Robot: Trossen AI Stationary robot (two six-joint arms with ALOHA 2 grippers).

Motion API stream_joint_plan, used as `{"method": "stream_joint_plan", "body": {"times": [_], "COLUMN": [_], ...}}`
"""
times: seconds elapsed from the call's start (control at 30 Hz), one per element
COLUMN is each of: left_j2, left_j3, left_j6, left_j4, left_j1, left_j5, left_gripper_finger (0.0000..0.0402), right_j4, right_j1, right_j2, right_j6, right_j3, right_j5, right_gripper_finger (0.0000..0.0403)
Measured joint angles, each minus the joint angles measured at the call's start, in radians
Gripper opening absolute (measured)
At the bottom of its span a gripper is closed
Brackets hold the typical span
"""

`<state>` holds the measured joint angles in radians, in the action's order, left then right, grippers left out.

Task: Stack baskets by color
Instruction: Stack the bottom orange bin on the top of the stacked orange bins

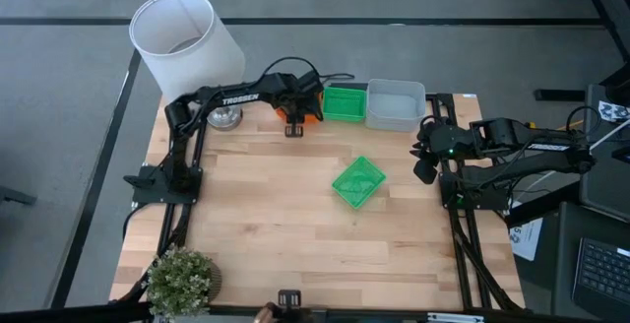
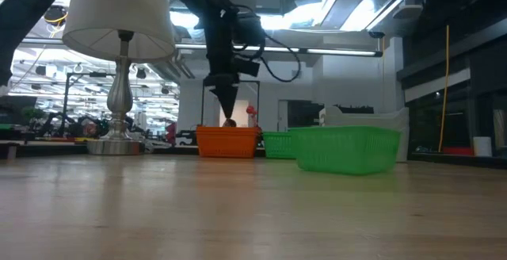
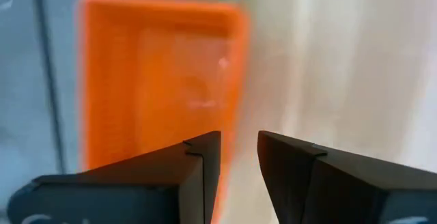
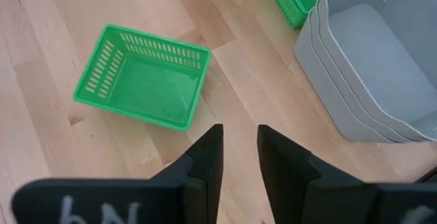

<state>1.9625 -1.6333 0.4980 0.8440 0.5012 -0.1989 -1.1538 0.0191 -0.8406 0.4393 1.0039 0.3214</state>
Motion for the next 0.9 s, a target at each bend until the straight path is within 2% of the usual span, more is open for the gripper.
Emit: {"method": "stream_joint_plan", "body": {"times": [0.27,0.5,0.67,0.9], "left_j2": [0.012,0.08,0.081,0.08], "left_j3": [0.0,0.001,0.002,0.002], "left_j6": [0.006,0.009,0.009,0.008], "left_j4": [-0.004,-0.035,-0.104,-0.096], "left_j1": [-0.049,0.007,0.031,0.067], "left_j5": [0.087,0.13,0.13,0.141], "left_gripper_finger": [0.009,0.0086,0.0086,0.0086], "right_j4": [0.0,0.0,0.0,0.0], "right_j1": [0.0,0.0,0.0,0.0], "right_j2": [0.0,0.0,0.0,0.0], "right_j6": [0.01,0.024,0.027,0.027], "right_j3": [0.0,0.0,0.0,0.0], "right_j5": [0.0,-0.003,-0.008,-0.008], "right_gripper_finger": [0.0092,0.0092,0.0092,0.0092]}}
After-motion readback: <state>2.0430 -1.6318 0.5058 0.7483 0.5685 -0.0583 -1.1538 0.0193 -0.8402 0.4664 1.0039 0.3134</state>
